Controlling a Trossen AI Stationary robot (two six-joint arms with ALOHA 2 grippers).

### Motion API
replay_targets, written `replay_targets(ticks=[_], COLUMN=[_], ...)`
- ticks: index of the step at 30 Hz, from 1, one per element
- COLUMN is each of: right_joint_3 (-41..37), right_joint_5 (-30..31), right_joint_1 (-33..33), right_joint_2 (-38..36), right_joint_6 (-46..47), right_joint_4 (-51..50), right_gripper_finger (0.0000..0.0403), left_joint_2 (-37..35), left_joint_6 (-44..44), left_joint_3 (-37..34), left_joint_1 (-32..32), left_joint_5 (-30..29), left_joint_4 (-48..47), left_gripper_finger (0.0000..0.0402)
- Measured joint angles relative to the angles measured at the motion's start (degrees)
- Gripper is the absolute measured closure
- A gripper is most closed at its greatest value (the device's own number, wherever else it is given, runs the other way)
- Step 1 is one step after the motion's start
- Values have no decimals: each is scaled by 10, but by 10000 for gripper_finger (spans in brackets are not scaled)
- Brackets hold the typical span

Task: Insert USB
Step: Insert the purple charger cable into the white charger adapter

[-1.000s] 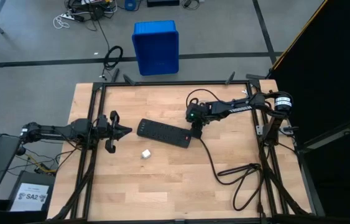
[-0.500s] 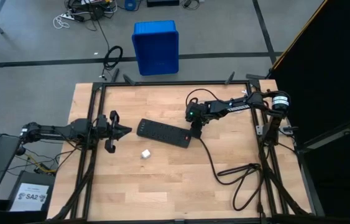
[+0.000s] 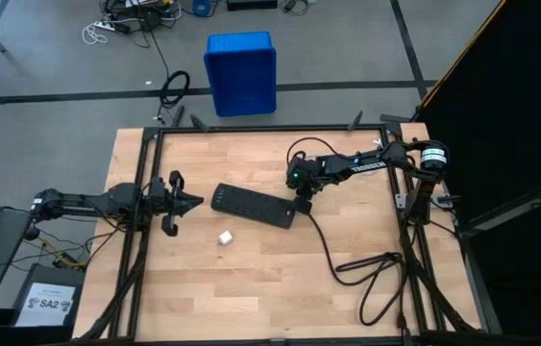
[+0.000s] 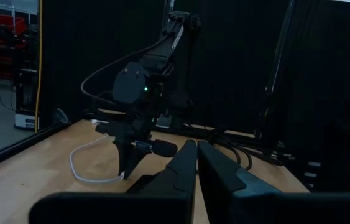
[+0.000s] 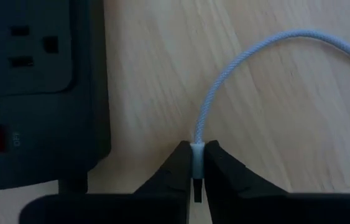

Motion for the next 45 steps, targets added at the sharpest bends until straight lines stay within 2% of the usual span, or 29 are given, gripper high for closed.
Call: replay_targets(ticks=[5, 14, 19, 22, 27, 30, 35, 45], right_joint_3=[-3, -3, -76, -158, -275, -298, -288, -273], right_joint_5=[15, 24, -2, -3, 24, 38, 54, 46], right_joint_1=[0, 28, 52, 70, 113, 137, 167, 188], right_joint_2=[-8, -105, -145, -147, -94, -55, -23, -22], right_joint_6=[23, 34, 54, 79, 103, 103, 88, 57], right_joint_4=[38, 188, 407, 614, 972, 1093, 1114, 1112], right_gripper_finger=[401, 402, 402, 403, 403, 403, 403, 403], left_joint_2=[0, 0, 0, 0, 0, 0, 0, 0], left_joint_6=[0, 0, 0, 0, 0, 0, 0, 0], left_joint_3=[0, 0, 0, 0, 0, 0, 0, 0], left_joint_1=[0, 0, 0, 0, 0, 0, 0, 0], left_joint_5=[0, 0, 0, 0, 0, 0, 0, 0], left_joint_4=[0, 0, 0, 0, 0, 0, 0, 0], left_gripper_finger=[401, 401, 401, 401, 401, 401, 401, 401])
